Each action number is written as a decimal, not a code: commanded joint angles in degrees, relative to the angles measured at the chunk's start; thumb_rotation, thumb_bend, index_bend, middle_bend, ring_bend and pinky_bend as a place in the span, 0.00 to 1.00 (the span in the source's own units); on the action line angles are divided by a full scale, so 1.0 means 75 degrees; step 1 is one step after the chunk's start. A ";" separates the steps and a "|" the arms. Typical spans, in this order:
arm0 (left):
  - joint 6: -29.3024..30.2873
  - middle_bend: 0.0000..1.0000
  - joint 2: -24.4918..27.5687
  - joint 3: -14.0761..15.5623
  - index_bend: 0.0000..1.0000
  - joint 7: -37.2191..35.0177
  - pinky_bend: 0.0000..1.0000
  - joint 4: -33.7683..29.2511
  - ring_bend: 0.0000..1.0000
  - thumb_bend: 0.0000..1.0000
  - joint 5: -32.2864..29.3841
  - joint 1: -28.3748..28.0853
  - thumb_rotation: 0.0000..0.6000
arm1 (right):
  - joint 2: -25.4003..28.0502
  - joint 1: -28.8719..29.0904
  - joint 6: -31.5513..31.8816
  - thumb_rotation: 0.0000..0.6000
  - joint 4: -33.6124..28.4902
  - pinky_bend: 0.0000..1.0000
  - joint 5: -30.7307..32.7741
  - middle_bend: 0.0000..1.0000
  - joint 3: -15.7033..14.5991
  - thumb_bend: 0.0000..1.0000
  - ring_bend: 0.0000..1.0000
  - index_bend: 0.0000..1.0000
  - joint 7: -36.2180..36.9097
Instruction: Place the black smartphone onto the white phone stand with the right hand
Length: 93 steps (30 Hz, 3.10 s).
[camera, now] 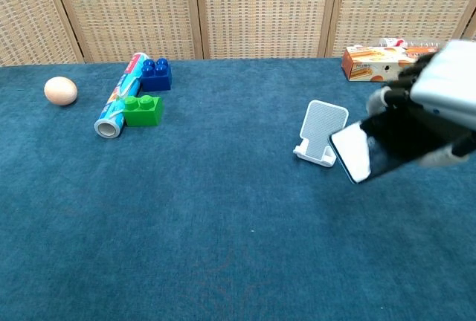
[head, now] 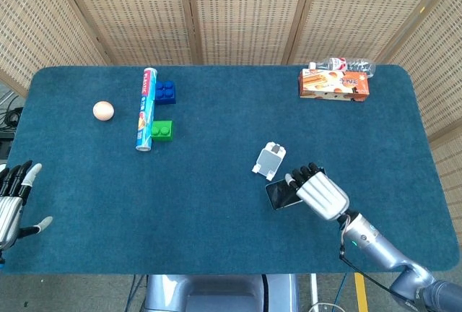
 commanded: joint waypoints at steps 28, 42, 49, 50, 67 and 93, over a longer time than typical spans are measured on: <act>-0.0756 0.00 0.0064 -0.0176 0.00 -0.0085 0.00 0.0037 0.00 0.00 -0.0701 -0.0341 1.00 | -0.0090 0.2208 -0.2429 1.00 0.0966 0.43 -0.0735 0.51 0.0372 0.44 0.45 0.50 -0.3237; -0.0646 0.00 0.0106 -0.0125 0.00 -0.0136 0.00 -0.0028 0.00 0.00 -0.0588 -0.0303 1.00 | -0.0285 0.2333 -0.3140 1.00 0.0743 0.43 -0.0269 0.51 0.0406 0.44 0.39 0.50 -0.4262; -0.0703 0.00 0.0144 -0.0134 0.00 -0.0267 0.00 0.0011 0.00 0.00 -0.0626 -0.0323 1.00 | -0.0351 0.2403 -0.3357 1.00 0.0638 0.43 -0.0080 0.51 0.0405 0.44 0.38 0.50 -0.4534; -0.0707 0.00 0.0146 -0.0135 0.00 -0.0274 0.00 0.0013 0.00 0.00 -0.0629 -0.0325 1.00 | -0.0360 0.2412 -0.3385 1.00 0.0636 0.43 -0.0057 0.51 0.0403 0.44 0.38 0.50 -0.4567; -0.0714 0.00 0.0166 -0.0129 0.00 -0.0268 0.00 -0.0030 0.00 0.00 -0.0649 -0.0341 1.00 | -0.0540 0.2441 -0.3533 1.00 0.0502 0.43 0.0462 0.41 0.0436 0.44 0.31 0.49 -0.4980; -0.0718 0.00 0.0178 -0.0115 0.00 -0.0310 0.00 -0.0025 0.00 0.00 -0.0643 -0.0350 1.00 | -0.0749 0.2266 -0.3338 1.00 0.0352 0.22 0.1122 0.04 0.0455 0.44 0.00 0.26 -0.5832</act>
